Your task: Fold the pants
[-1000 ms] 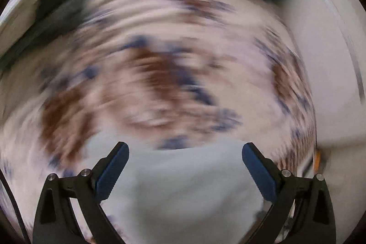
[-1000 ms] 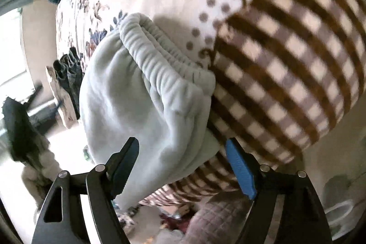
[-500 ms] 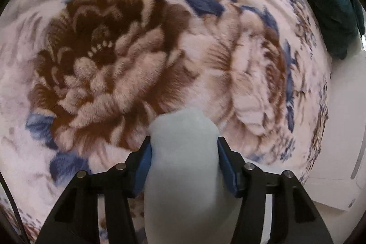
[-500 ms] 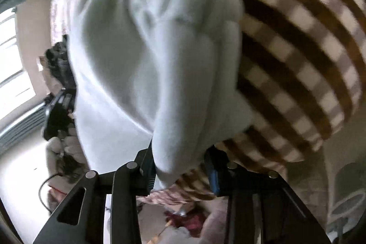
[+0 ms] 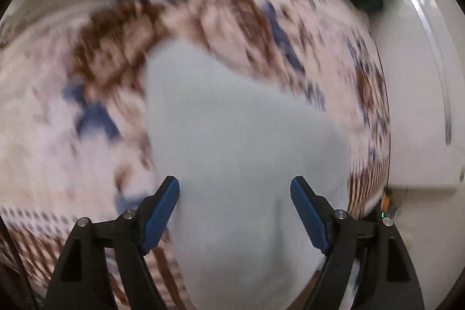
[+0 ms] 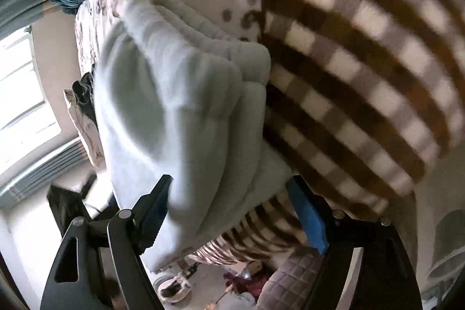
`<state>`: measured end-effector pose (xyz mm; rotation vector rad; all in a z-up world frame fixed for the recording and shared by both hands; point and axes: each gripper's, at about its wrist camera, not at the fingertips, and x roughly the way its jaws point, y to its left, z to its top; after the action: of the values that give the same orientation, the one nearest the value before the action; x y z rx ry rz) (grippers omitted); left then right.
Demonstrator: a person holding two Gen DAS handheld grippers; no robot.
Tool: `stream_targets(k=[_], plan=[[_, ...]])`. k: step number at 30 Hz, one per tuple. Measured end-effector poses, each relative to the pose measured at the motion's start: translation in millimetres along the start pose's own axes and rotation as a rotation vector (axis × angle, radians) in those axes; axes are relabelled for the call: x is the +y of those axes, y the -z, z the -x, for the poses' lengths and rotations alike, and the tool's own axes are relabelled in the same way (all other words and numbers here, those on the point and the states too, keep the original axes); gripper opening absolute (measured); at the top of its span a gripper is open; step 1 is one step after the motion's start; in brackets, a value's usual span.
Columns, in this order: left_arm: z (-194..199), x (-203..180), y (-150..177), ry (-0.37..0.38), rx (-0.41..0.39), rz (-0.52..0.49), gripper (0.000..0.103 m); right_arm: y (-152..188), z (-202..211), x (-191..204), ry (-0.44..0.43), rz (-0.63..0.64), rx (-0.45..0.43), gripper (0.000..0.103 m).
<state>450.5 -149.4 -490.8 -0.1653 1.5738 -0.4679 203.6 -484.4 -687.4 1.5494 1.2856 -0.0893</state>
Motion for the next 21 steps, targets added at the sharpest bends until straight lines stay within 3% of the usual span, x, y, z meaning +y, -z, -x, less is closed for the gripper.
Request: stream_targets(k=[2, 4, 7, 10, 16, 21], plan=[[-17, -4, 22, -0.123, 0.004, -0.074, 0.079, -3, -16, -3, -0.023, 0.025, 0.014, 0.09], [-30, 12, 37, -0.15, -0.002, -0.068, 0.086, -6, -26, -6, 0.01, 0.052, 0.026, 0.09], [-38, 45, 41, -0.066, 0.027, 0.045, 0.099, -7, -31, -11, 0.019, 0.071, 0.046, 0.09], [-30, 48, 35, 0.029, 0.026, 0.069, 0.099, -9, -33, -11, -0.001, 0.107, 0.06, 0.094], [-19, 68, 16, 0.277, -0.094, 0.165, 0.099, -20, -54, -23, -0.21, 0.116, 0.058, 0.103], [-43, 90, 0, 0.359, -0.106, 0.243, 0.1, -17, -56, -17, -0.328, 0.136, 0.041, 0.103]])
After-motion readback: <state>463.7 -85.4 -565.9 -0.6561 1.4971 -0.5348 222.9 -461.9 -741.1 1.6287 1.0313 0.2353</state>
